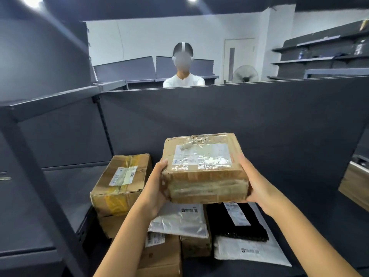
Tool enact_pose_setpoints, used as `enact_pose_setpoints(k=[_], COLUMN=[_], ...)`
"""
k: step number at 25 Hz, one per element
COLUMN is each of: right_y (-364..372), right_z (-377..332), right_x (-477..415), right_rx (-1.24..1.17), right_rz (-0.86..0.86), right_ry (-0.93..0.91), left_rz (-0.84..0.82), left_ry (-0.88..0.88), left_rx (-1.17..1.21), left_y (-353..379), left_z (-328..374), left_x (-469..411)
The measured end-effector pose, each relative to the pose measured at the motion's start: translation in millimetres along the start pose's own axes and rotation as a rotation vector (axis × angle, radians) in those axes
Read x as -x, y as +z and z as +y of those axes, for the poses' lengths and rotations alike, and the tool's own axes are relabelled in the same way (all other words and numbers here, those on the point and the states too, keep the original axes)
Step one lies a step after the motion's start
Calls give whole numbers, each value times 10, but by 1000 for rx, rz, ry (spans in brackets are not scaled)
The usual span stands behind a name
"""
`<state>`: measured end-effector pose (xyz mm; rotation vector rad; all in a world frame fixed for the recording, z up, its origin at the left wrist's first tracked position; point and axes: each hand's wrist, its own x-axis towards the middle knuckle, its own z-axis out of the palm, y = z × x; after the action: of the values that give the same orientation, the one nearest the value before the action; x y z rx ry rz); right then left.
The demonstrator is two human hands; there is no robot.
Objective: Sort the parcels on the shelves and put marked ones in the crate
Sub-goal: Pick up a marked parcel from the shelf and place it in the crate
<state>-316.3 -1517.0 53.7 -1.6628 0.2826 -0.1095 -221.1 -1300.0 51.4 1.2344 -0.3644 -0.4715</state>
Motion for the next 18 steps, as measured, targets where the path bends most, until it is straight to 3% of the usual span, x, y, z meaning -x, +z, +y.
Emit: enact_pose_setpoints(k=[3, 7, 13, 18], right_y=[2, 38, -44, -56], right_z=[-85, -93, 58, 275], right_x=[9, 66, 163, 109], right_rx=[171, 179, 9, -177], right_rz=[-9, 14, -70, 84], right_ry=[-17, -186, -387, -459], left_rz=[39, 65, 36, -156], left_ry=[-69, 29, 258, 451], left_rx=[163, 338, 173, -33], left_y=[-84, -112, -69, 14], left_z=[-164, -293, -289, -135], left_x=[-87, -147, -51, -41])
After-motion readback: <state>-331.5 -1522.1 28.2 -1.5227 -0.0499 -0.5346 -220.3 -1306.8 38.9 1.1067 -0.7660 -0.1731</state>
